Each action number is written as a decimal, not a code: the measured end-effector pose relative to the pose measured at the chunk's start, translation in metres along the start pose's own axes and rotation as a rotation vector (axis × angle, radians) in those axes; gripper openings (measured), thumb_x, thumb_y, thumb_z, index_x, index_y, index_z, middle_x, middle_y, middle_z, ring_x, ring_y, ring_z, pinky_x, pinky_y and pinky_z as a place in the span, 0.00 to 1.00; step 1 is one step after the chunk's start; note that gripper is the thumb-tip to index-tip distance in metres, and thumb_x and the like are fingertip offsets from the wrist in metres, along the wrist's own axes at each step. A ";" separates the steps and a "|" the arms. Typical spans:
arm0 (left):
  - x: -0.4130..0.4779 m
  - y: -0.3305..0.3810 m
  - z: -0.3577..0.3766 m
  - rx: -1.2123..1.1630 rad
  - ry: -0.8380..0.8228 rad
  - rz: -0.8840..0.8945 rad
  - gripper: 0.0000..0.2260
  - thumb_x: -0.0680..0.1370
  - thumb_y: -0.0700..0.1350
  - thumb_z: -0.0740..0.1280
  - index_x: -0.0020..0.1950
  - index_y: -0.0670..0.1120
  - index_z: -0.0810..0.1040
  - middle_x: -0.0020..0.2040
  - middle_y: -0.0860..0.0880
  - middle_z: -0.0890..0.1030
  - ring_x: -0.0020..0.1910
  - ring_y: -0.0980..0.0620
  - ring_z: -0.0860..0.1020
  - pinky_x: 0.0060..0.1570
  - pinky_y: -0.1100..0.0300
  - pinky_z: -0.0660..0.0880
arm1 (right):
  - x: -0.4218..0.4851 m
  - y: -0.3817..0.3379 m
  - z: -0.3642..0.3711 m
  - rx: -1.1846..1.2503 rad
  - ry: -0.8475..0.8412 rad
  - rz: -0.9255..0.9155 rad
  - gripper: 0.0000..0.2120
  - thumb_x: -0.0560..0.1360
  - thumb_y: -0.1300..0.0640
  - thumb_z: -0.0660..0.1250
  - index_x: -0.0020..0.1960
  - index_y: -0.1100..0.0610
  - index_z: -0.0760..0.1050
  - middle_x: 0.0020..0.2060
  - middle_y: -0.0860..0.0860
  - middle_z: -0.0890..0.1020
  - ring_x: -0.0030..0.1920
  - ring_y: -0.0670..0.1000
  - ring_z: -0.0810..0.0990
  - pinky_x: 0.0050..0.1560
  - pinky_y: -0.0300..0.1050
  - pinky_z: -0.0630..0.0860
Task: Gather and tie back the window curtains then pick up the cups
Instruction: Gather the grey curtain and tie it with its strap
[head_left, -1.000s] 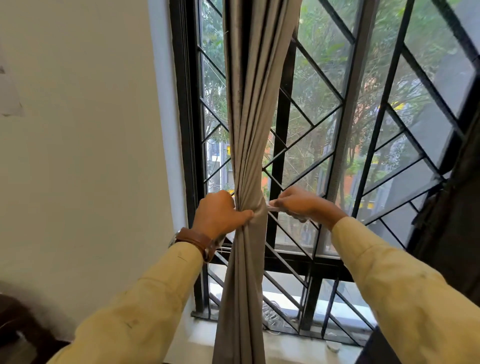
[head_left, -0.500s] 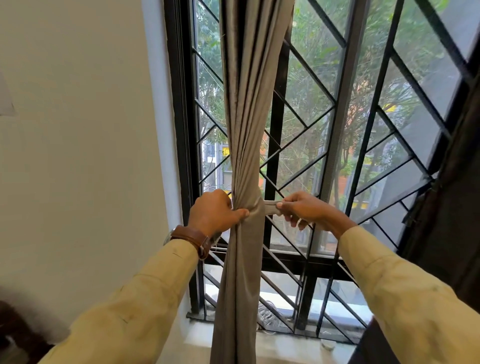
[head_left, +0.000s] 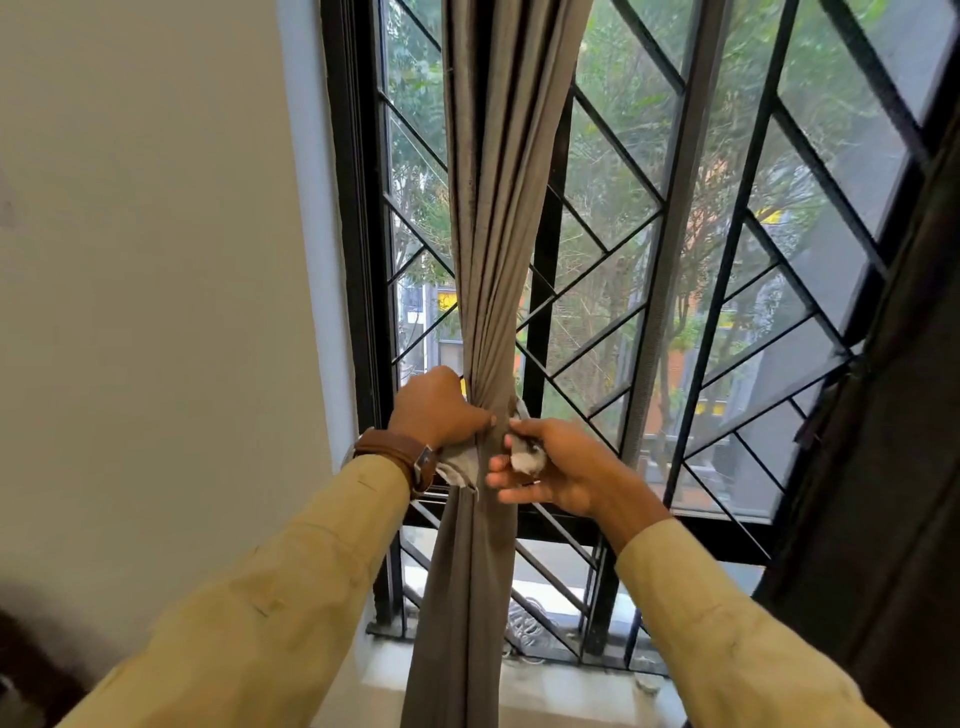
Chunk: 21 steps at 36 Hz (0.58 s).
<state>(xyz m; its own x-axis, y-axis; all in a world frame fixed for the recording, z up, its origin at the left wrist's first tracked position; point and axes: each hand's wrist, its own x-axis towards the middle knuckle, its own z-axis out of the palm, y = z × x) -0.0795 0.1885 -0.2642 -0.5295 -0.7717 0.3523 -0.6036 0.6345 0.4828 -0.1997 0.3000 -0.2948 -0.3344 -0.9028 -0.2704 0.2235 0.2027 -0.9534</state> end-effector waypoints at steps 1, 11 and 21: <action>0.000 0.001 0.000 0.009 0.004 0.006 0.17 0.70 0.53 0.73 0.33 0.46 0.68 0.31 0.49 0.72 0.35 0.48 0.76 0.26 0.62 0.64 | 0.000 0.002 0.004 0.047 -0.004 0.014 0.15 0.83 0.51 0.58 0.44 0.58 0.74 0.35 0.58 0.84 0.35 0.56 0.85 0.33 0.52 0.83; -0.002 0.018 0.002 0.154 0.057 0.020 0.18 0.72 0.55 0.71 0.52 0.42 0.76 0.49 0.43 0.80 0.49 0.42 0.79 0.44 0.53 0.76 | 0.000 0.020 0.033 0.462 -0.051 0.069 0.13 0.82 0.53 0.58 0.54 0.61 0.77 0.41 0.60 0.85 0.39 0.59 0.85 0.38 0.56 0.84; -0.003 0.024 -0.001 0.093 0.026 0.122 0.23 0.69 0.65 0.68 0.41 0.44 0.79 0.36 0.47 0.81 0.35 0.47 0.81 0.39 0.52 0.82 | -0.009 0.018 0.031 0.415 0.136 -0.067 0.10 0.83 0.56 0.58 0.47 0.60 0.75 0.24 0.52 0.78 0.23 0.48 0.76 0.29 0.43 0.74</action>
<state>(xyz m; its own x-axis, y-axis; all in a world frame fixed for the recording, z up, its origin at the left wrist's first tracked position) -0.0918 0.2059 -0.2532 -0.5872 -0.6890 0.4249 -0.5890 0.7237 0.3596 -0.1638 0.2999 -0.3048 -0.4716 -0.8453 -0.2511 0.5364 -0.0490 -0.8426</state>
